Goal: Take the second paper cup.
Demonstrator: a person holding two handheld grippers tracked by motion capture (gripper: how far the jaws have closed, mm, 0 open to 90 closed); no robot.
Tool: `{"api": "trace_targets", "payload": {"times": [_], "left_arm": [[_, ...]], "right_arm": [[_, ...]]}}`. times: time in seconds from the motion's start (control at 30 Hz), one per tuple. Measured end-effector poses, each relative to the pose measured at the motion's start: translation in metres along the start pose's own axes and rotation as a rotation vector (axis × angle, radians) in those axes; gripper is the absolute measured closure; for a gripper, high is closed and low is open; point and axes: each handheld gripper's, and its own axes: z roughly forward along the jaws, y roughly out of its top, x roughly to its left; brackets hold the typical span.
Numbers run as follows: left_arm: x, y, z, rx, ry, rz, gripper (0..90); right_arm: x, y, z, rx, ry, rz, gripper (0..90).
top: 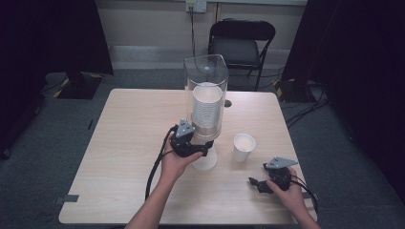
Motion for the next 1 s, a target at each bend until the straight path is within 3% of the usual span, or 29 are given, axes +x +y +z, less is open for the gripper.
{"api": "trace_targets", "payload": {"times": [0.13,0.33,0.63,0.73,0.8,0.87,0.9,0.93,0.97,1.0], "left_arm": [[0.001,-0.003,0.007,-0.011,0.025,0.035,33.1],[0.0,-0.007,0.01,-0.038,0.031,0.067,35.2],[-0.004,-0.01,0.011,-0.049,0.048,0.078,35.8],[-0.005,-0.014,0.011,-0.025,0.058,0.063,35.8],[-0.005,-0.014,0.011,-0.018,0.058,0.079,36.3],[-0.003,-0.027,0.017,0.109,0.062,0.072,37.6],[-0.001,-0.039,0.021,0.228,0.083,0.068,37.7],[-0.001,-0.055,0.023,0.245,0.087,0.035,37.6],[-0.003,-0.065,0.023,0.194,0.07,-0.003,37.6],[-0.006,-0.067,0.022,0.171,0.061,0.002,37.5]], "right_arm": [[0.0,0.0,0.0,0.0,0.001,0.0,12.9],[-0.001,0.0,0.0,0.001,0.005,-0.004,12.6],[-0.001,0.0,0.0,0.001,0.006,-0.005,12.5],[-0.001,0.0,0.001,0.0,0.007,-0.005,12.6],[-0.001,0.0,0.0,0.001,0.006,-0.005,12.6],[-0.001,0.0,0.0,0.001,0.006,-0.005,12.6],[-0.001,0.0,0.001,0.0,0.008,-0.004,12.5],[-0.001,0.0,0.001,0.0,0.008,-0.003,12.5],[-0.001,0.0,0.001,0.0,0.008,-0.003,12.5],[-0.001,0.0,0.001,0.0,0.009,-0.004,12.5]]}}
